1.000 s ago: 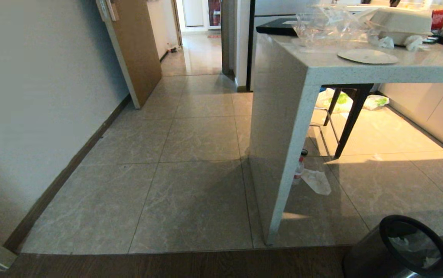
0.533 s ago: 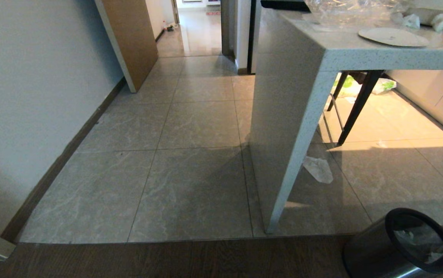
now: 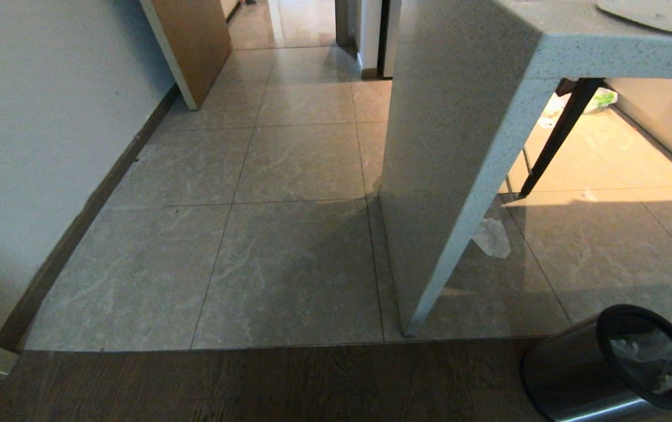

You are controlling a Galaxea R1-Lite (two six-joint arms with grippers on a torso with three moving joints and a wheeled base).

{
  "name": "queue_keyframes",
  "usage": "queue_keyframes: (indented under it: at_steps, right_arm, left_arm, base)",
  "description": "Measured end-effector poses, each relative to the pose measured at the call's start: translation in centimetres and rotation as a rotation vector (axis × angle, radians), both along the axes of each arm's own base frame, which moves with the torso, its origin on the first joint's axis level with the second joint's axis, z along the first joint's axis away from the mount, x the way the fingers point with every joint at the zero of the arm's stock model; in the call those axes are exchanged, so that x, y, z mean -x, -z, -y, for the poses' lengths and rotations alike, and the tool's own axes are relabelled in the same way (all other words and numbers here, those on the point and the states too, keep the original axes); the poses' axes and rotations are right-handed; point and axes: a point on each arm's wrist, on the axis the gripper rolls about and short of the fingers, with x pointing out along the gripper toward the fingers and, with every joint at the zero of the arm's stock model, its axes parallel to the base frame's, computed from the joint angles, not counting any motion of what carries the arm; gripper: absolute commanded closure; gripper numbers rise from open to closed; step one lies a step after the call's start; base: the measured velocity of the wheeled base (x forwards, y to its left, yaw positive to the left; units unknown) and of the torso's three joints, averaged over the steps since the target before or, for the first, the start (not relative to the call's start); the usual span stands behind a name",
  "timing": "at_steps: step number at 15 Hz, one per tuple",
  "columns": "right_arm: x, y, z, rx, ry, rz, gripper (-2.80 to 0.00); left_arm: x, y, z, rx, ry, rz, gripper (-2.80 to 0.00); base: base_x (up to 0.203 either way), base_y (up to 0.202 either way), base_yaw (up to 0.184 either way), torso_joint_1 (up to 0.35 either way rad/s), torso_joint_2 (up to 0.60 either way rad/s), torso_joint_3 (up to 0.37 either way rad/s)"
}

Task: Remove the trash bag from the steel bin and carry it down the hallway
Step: Place the outer trash can on the ground

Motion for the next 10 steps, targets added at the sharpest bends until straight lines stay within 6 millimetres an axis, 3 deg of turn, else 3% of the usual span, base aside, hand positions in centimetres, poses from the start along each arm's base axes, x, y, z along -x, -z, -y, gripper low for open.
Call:
queue_keyframes:
  at_steps: [10]
  right_arm:
    - [0.0, -0.01, 0.0, -0.001, 0.001, 0.001, 0.0]
  left_arm:
    - [0.0, 0.01, 0.0, 0.0, 0.0, -0.001, 0.0]
  base:
    - [0.0, 0.0, 0.0, 0.001, 0.0, -0.199]
